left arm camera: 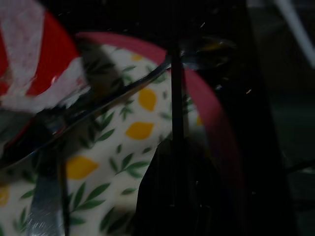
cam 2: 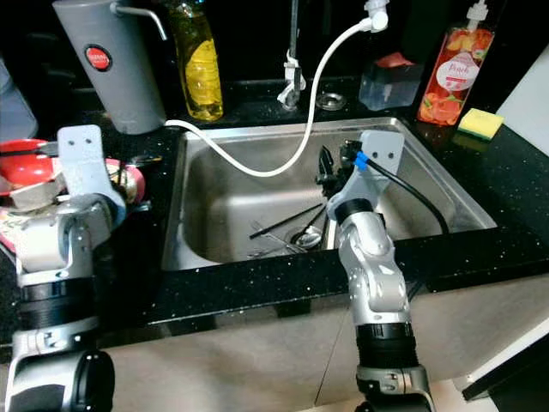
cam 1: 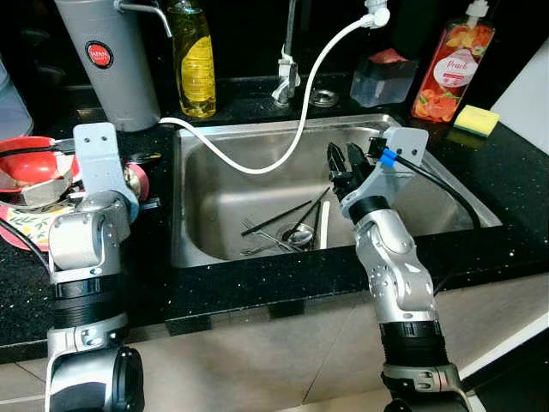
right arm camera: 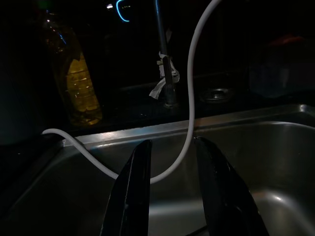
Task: Kitchen organization
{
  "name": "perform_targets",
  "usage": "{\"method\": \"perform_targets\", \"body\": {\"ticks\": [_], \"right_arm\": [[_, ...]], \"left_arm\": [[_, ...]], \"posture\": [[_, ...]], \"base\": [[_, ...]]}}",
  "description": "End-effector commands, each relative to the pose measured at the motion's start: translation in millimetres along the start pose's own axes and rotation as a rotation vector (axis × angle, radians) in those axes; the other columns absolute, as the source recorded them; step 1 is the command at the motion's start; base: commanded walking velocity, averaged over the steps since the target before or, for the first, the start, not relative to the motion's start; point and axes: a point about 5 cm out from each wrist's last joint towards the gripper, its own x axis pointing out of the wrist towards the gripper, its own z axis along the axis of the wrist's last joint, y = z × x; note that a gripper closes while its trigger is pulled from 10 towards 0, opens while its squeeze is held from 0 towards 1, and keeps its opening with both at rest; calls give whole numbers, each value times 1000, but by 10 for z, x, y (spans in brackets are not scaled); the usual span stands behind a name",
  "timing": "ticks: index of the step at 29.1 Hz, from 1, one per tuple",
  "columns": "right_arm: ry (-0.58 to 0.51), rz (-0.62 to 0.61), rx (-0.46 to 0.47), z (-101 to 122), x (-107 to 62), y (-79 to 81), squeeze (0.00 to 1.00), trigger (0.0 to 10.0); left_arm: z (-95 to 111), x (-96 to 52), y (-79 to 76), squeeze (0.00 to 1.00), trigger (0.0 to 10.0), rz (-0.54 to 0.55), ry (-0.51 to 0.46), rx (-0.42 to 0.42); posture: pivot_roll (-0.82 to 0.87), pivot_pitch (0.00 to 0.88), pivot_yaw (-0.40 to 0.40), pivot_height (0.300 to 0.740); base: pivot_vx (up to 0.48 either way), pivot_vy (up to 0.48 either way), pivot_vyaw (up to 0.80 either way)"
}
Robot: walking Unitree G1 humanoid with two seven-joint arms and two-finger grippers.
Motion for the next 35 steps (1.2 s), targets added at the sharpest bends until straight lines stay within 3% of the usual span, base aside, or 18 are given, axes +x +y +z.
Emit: {"method": "perform_targets", "body": {"ticks": [1,4,5,12,15,16,17,19,20,21,22,23,24,25,30,35], "right_arm": [[-3,-2,-1,2,-1,4,0,10000],[-3,-5,-3,4,-3,-5,0,10000],[-4,-6,-4,5,-2,-8,0,10000],[-10,-6,-3,20,11,-10,0,10000],[-12,-13,83,46,17,-22,0,10000],[-12,-13,83,46,17,-22,0,10000],[-13,-5,147,66,18,-25,0,10000],[-38,92,390,194,15,25,0,10000],[-38,92,390,194,15,25,0,10000],[-75,187,510,315,-5,81,0,10000],[-75,187,510,315,-5,81,0,10000],[-115,267,593,430,-29,126,0,10000],[-115,267,593,430,-29,126,0,10000],[-184,407,715,623,-87,217,0,10000],[-222,553,777,758,-182,350,0,10000],[-199,571,792,760,-197,358,0,10000]], "left_arm": [[35,-22,-22,0,0,-23,-30,10],[170,-99,-152,0,0,-115,-131,31],[232,-134,-191,0,10000,-125,-179,59],[360,-221,-317,0,10000,-204,-292,122],[401,-367,-478,0,10000,-367,-394,213],[401,-367,-478,0,10000,-367,-394,213],[399,-419,-524,0,10000,-425,-415,235],[390,-553,-612,0,10000,-568,-463,274],[390,-553,-612,0,10000,-568,-463,274],[392,-633,-649,0,10000,-656,-482,271],[392,-633,-649,0,10000,-656,-482,271],[394,-711,-681,0,10000,-749,-489,249],[394,-711,-681,0,10000,-749,-489,249],[390,-859,-736,0,10000,-925,-508,231],[351,-975,-800,0,10000,-1094,-526,249],[316,-1082,-857,0,10000,-1208,-543,257]], "posture": [[84,0,-5,740],[81,0,-4,740],[81,0,-4,740],[81,0,-4,740],[81,0,-4,740],[81,0,-4,740],[81,0,-4,740],[81,0,-4,740],[81,0,-4,740],[76,0,-1,740],[76,0,-1,740],[76,0,-1,740],[76,0,-1,740],[73,0,0,740],[73,0,0,740],[66,0,1,740]], "base": [[0,0,0],[0,0,0],[0,0,0],[0,0,0],[0,0,0],[0,0,0],[0,0,0],[0,0,0],[0,0,0],[0,0,0],[0,0,0],[0,0,0],[0,0,0],[0,0,0],[0,0,0],[0,0,0]]}}
